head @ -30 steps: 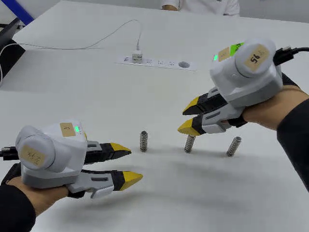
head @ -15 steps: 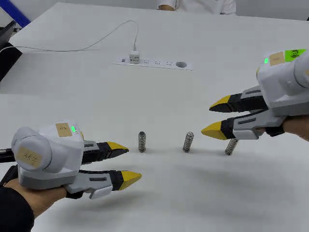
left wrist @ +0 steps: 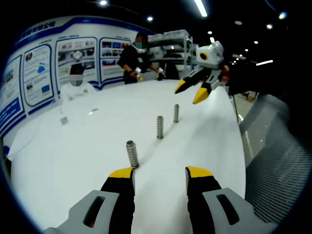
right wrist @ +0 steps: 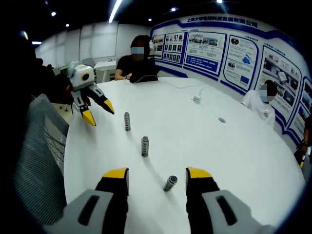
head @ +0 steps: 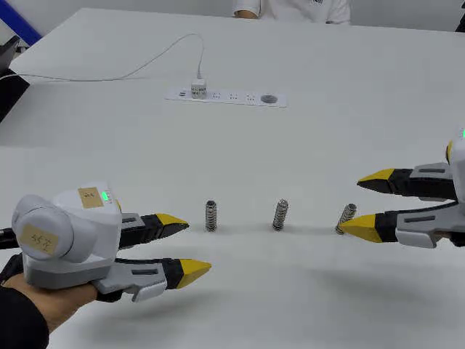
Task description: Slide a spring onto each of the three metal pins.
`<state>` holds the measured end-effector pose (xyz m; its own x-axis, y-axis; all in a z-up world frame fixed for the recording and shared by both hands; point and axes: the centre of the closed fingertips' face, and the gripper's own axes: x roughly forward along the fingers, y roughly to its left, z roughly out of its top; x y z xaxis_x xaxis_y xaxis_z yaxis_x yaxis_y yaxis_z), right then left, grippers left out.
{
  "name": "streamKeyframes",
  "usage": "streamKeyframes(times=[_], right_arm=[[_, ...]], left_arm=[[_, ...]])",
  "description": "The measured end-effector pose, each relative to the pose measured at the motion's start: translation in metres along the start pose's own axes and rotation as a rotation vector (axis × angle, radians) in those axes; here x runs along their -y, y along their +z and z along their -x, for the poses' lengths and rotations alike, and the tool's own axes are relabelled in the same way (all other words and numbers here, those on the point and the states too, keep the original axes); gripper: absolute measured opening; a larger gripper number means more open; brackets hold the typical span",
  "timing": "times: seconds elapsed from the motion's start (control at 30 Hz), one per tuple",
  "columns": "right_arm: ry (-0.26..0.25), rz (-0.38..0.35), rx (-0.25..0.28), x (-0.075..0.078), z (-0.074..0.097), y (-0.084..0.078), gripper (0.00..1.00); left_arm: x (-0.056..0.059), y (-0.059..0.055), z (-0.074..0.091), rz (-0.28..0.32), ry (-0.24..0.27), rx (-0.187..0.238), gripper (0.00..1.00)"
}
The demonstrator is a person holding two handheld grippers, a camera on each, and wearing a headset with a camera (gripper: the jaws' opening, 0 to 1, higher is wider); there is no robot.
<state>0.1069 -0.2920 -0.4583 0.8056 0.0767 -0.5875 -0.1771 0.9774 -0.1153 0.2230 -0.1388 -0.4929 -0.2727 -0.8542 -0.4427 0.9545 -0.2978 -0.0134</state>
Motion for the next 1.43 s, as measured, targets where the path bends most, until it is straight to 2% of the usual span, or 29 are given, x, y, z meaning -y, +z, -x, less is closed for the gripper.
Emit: streamKeyframes(times=[0.1,0.17,0.37,0.63,0.77,1.43], right_arm=[[-0.014,0.002,0.009,0.000,0.004,-0.006,0.51],[-0.007,-0.003,0.029,-0.002,0.006,-0.008,0.51],[-0.025,-0.021,0.030,-0.003,0.009,-0.022,0.53],[-0.040,-0.047,0.049,-0.010,0.010,-0.029,0.57],[-0.037,-0.063,0.041,-0.014,0.008,-0.035,0.57],[-0.046,-0.088,0.039,-0.013,0.007,-0.038,0.56]], left_arm=[[0.000,-0.001,0.000,0.003,0.001,-0.002,0.43],[-0.001,-0.002,0.000,0.006,0.003,-0.004,0.43],[-0.002,-0.005,0.001,0.016,0.007,-0.006,0.44],[-0.004,-0.008,0.001,0.029,0.015,-0.007,0.46],[-0.005,-0.009,0.001,0.033,0.018,-0.007,0.46],[-0.008,-0.013,0.002,0.060,0.036,-0.005,0.49]])
